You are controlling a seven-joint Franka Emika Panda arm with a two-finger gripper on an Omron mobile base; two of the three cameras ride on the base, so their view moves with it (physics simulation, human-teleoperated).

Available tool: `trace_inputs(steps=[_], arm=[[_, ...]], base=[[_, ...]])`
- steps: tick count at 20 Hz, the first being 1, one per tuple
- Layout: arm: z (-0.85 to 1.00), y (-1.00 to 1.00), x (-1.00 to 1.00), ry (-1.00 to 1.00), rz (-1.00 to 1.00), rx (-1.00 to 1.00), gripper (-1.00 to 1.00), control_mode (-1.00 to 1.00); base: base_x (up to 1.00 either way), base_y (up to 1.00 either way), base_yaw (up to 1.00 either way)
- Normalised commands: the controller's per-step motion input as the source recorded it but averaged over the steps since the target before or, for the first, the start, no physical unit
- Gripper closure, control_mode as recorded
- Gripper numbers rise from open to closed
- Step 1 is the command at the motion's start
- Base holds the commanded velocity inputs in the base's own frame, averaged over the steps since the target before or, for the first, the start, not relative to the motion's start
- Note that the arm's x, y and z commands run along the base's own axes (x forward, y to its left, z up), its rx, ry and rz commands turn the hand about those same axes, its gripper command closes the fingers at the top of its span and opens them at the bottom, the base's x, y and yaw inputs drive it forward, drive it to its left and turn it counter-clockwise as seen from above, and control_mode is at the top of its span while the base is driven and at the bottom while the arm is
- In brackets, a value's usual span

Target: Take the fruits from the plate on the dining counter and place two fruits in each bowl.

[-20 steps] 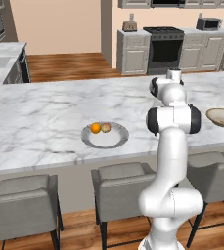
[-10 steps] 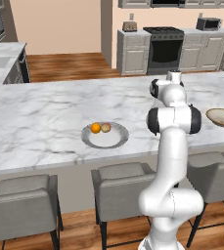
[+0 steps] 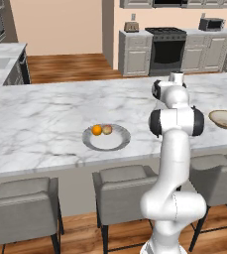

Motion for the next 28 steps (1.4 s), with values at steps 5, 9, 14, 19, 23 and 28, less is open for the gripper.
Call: trace_inputs(steps=[5,9,14,19,23,28], arm=[[0.24,0.21,-0.6,-0.06,-0.03,0.0,-1.0,-1.0],[0.11,0.79,-0.91,-0.08,-0.01,-0.02,-1.0,-1.0],[0.36,1.0,-0.22,-0.02,0.1,-0.01,-1.0,-1.0],[0.11,0.93,-0.18,0.0,0.22,0.0,-1.0,-1.0],[-0.02,0.71,0.0,0.0,0.32,0.0,-1.0,-1.0],[-0.24,0.4,0.0,-0.01,0.42,0.02,-1.0,-1.0]], base=[[0.0,0.0,0.0],[0.0,0.0,0.0],[0.0,0.0,0.0],[0.0,0.0,0.0],[0.0,0.0,0.0],[0.0,0.0,0.0]])
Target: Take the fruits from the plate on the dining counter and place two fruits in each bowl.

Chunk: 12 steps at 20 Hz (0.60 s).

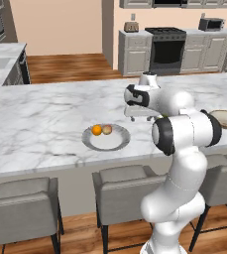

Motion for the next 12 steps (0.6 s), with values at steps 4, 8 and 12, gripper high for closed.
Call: trace_inputs(steps=[4,8,12], arm=[[-0.17,0.28,0.04,-0.01,0.47,0.0,-1.0,-1.0],[-0.03,0.1,0.18,0.0,0.29,0.0,-1.0,-1.0],[-0.08,0.14,0.28,0.0,0.22,0.0,-1.0,-1.0]], base=[[0.0,0.0,0.0],[0.0,0.0,0.0],[0.0,0.0,0.0]])
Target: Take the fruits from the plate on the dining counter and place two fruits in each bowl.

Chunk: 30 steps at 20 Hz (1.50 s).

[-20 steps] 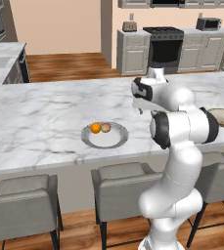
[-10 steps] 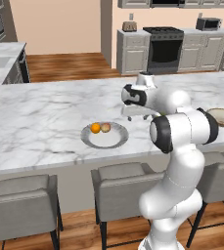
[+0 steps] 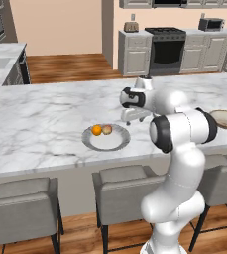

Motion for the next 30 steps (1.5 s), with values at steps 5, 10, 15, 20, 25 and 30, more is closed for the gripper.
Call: trace_inputs(steps=[5,10,15,20,25,30], arm=[[-0.2,0.43,0.21,0.0,0.18,0.0,-1.0,-1.0],[-0.2,0.64,0.38,0.0,0.05,0.0,-1.0,-1.0],[-0.27,0.49,0.48,0.0,0.02,0.0,-1.0,-1.0],[-0.2,0.25,0.46,0.0,0.02,0.0,-1.0,-1.0],[-0.15,0.05,0.36,0.0,0.0,0.0,-1.0,-1.0],[-0.29,0.09,0.28,0.0,0.0,0.0,-1.0,-1.0]], base=[[0.0,0.0,0.0],[0.0,0.0,0.0],[0.0,0.0,0.0],[0.0,0.0,0.0],[0.0,0.0,0.0],[0.0,0.0,0.0]])
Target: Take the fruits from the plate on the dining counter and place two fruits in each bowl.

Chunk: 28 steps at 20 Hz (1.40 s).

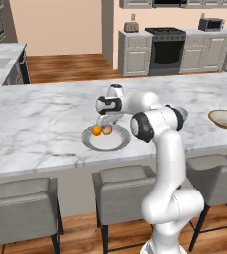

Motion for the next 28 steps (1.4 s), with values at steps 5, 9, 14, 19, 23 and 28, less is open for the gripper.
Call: trace_inputs(steps=[5,9,14,19,23,28], arm=[[-0.27,0.06,0.11,0.0,0.0,0.0,-1.0,-1.0],[-0.23,0.01,0.05,0.0,0.0,0.0,-1.0,-1.0],[-0.3,0.0,0.03,0.0,0.0,0.0,-1.0,-1.0],[-0.27,0.0,-0.03,0.0,0.0,0.0,-1.0,-1.0],[-0.38,0.0,0.0,0.0,0.0,0.0,1.0,-1.0],[-0.55,0.0,-0.01,0.0,0.0,0.0,1.0,-1.0]], base=[[0.0,0.0,0.0],[0.0,0.0,0.0],[0.0,0.0,0.0],[0.0,0.0,0.0],[0.0,0.0,0.0],[0.0,0.0,0.0]])
